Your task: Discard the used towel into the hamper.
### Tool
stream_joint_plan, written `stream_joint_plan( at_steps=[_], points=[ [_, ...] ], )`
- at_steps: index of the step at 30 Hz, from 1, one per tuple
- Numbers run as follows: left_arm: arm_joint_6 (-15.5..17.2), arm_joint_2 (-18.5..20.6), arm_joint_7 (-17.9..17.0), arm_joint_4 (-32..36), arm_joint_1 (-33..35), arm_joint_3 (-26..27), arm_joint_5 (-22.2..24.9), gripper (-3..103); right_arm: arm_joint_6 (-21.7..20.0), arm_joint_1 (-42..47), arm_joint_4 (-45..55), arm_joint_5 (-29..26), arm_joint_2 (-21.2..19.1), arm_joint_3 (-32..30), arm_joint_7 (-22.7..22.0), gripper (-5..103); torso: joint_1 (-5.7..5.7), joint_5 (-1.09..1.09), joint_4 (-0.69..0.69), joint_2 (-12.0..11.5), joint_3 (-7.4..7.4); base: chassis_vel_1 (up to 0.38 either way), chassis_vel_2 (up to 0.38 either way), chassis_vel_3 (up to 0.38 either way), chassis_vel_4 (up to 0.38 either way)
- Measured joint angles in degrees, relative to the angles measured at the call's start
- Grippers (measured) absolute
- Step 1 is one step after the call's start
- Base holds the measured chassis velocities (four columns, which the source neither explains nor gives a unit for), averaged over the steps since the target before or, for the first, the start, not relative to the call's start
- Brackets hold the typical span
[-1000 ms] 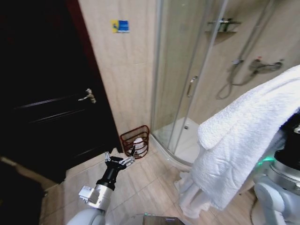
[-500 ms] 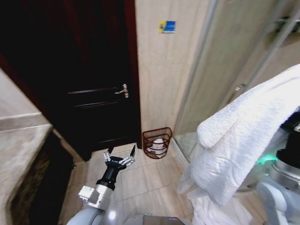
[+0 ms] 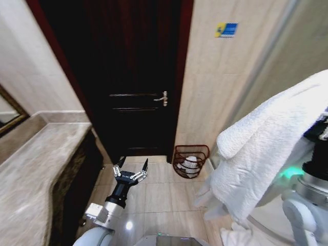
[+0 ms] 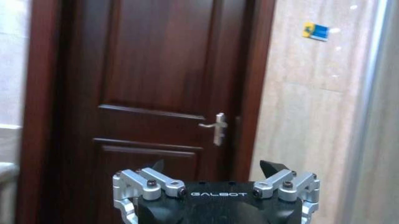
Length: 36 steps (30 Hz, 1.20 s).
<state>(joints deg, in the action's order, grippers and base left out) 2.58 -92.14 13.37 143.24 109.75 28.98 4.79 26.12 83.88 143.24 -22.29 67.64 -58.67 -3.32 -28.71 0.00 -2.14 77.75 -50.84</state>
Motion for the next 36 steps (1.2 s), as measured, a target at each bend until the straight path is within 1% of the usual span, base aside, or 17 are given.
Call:
stream_joint_plan(
  at_steps=[4,8,14,26,36],
  points=[
    [0.0,0.0,0.0,0.0,0.0,0.0,0.0,100,0.0,0.0,0.0,0.0,0.0,0.0,0.1,4,-0.02,-0.01,0.0,0.0,0.0,0.04,0.049,0.041,0.03],
    [0.0,0.0,0.0,0.0,0.0,0.0,0.0,100,0.3,0.2,0.0,-0.2,0.3,0.0,0.8,4,-0.01,0.01,0.03,0.0,0.0,0.0,0.0,0.0,0.0],
    [0.0,0.0,0.0,0.0,0.0,0.0,0.0,100,0.9,0.3,0.0,-0.6,0.6,-0.1,1.5,4,0.0,0.0,0.02,0.0,0.0,-0.008,0.005,0.005,-0.001],
    [0.0,0.0,0.0,0.0,0.0,0.0,0.0,100,2.0,0.7,0.0,-1.7,0.6,-0.7,2.9,4,-0.02,0.0,0.01,0.0,0.0,-0.071,0.068,0.058,-0.07],
    [0.0,0.0,0.0,0.0,0.0,0.0,0.0,100,2.1,0.9,0.0,-3.0,0.5,-2.0,3.0,4,-0.01,0.0,0.02,0.0,0.0,-0.032,0.041,0.029,-0.039]
  ],
)
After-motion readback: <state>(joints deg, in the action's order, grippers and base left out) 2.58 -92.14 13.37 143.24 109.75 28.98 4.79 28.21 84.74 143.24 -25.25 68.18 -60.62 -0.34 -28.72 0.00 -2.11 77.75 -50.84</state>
